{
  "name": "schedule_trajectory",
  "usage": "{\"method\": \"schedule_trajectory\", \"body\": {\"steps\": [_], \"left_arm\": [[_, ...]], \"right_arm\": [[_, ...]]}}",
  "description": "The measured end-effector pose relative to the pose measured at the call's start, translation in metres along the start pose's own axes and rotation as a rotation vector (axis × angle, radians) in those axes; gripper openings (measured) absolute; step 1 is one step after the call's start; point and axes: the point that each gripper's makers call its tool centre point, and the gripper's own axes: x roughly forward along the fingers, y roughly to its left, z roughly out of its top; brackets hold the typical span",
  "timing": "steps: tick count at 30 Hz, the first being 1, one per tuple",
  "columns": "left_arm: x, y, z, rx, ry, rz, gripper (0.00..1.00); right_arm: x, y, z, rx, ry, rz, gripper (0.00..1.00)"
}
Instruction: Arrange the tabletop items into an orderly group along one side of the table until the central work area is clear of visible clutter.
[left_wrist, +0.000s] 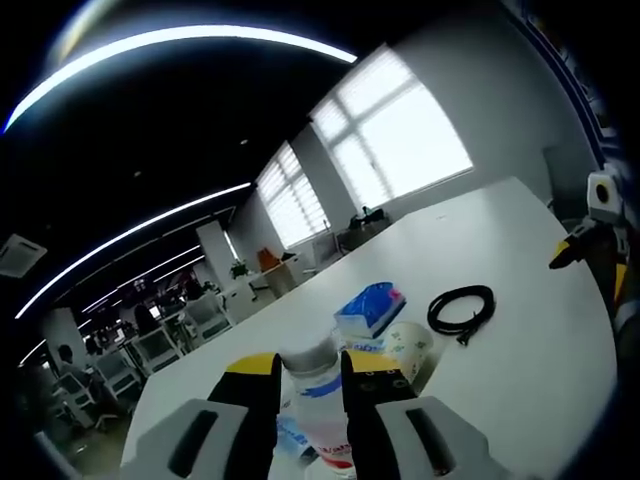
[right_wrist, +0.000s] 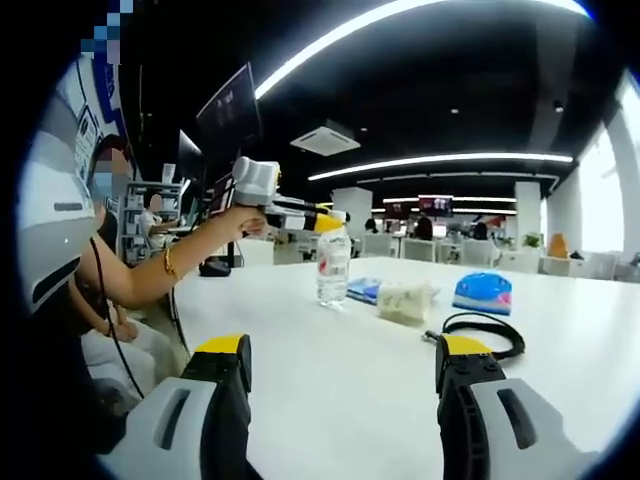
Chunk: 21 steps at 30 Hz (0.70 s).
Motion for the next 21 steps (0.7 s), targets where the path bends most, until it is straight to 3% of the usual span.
{"method": "schedule_trajectory", "body": {"steps": [12,21], "left_arm": [[0.0,0.005,-0.002,-0.021,-0.002,0.016,0.23],[-0.001,0.01,-0.006,-0.053,0.001,0.025,0.23]], "right_arm": [[0.006,-0.006,0.008,-0.004,-0.012,0.002,0.72],[0.028,-0.002,0.013,-0.014,0.007,0.071,0.71]]}}
